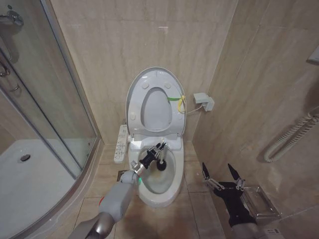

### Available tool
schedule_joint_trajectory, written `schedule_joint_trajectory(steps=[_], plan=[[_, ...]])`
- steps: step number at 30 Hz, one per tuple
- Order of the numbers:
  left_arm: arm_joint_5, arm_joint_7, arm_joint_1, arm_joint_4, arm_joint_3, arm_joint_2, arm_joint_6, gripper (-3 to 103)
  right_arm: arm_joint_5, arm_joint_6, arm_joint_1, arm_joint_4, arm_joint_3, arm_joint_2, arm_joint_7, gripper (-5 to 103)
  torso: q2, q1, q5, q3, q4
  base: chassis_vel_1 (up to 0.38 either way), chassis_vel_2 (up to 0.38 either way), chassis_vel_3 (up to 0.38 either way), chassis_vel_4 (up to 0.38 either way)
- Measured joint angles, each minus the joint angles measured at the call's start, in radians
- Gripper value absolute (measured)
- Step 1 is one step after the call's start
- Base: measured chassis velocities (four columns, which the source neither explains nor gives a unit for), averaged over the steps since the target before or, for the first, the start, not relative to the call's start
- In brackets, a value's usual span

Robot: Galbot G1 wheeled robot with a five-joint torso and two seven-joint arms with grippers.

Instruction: Open the toilet lid, clean the toilet bowl with a toilet brush, close the toilet lid, and flush.

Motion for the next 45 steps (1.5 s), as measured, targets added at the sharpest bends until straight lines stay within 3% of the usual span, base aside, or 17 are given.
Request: schedule_joint_trajectory(steps=[3,5,9,13,14,24,31,37,45], plan=[[0.083,-0.013,0.008,0.037,-0.006,0.007,-0.001,18,0.0,0.0,0.0,0.0,0.0,0.0,0.0,100,0.0,0.0,0.0001,0.0,0.0002,0.0,0.0,0.0,0.0],[0.093,-0.012,0.015,0.042,-0.007,0.015,-0.002,18,0.0,0.0,0.0,0.0,0.0,0.0,0.001,100,0.0,0.0,0.0006,0.0,0.0014,0.0,0.0,0.0,0.0],[0.1,-0.001,0.036,0.023,-0.01,0.044,-0.008,18,0.0,0.0,0.0,0.0,0.0,0.0,0.0,100,0.0,0.0,0.0008,0.0,0.0009,0.0,0.0,0.0,0.0],[0.08,0.004,0.027,-0.005,-0.003,0.049,-0.014,18,0.0,0.0,0.0,0.0,0.0,0.0,0.0,100,0.0,0.0,-0.001,0.0,0.0006,0.0,0.0,0.0,0.0],[0.064,0.003,0.012,-0.012,-0.001,0.043,-0.015,18,0.0,0.0,0.0,0.0,0.0,0.0,0.0,100,0.0,0.0,0.0003,0.0,0.0003,0.0,0.0,0.0,0.0],[0.001,-0.012,-0.006,0.053,0.003,-0.005,0.0,18,0.0,0.0,0.0,0.0,0.0,0.0,0.0,100,0.0,0.0,0.0003,0.0,0.0006,0.0,0.0,0.0,0.0],[0.004,-0.004,0.013,0.069,-0.014,0.002,0.0,18,0.0,0.0,0.0,0.0,0.0,0.0,0.0,100,0.001,-0.001,0.0011,-0.001,0.0006,0.0,0.0,0.0,0.0],[0.005,-0.007,-0.01,0.032,-0.016,-0.002,-0.034,18,0.0,0.0,0.0,0.0,0.0,0.0,0.0,100,0.0,0.0,-0.0006,0.0,0.0004,0.0,0.0,0.0,0.0],[-0.073,-0.013,-0.015,0.057,-0.012,-0.05,-0.03,18,0.0,0.0,0.0,0.0,0.0,0.0,0.0,100,0.0,0.0,0.0003,0.0,0.0003,0.0,0.0,0.0,0.0]])
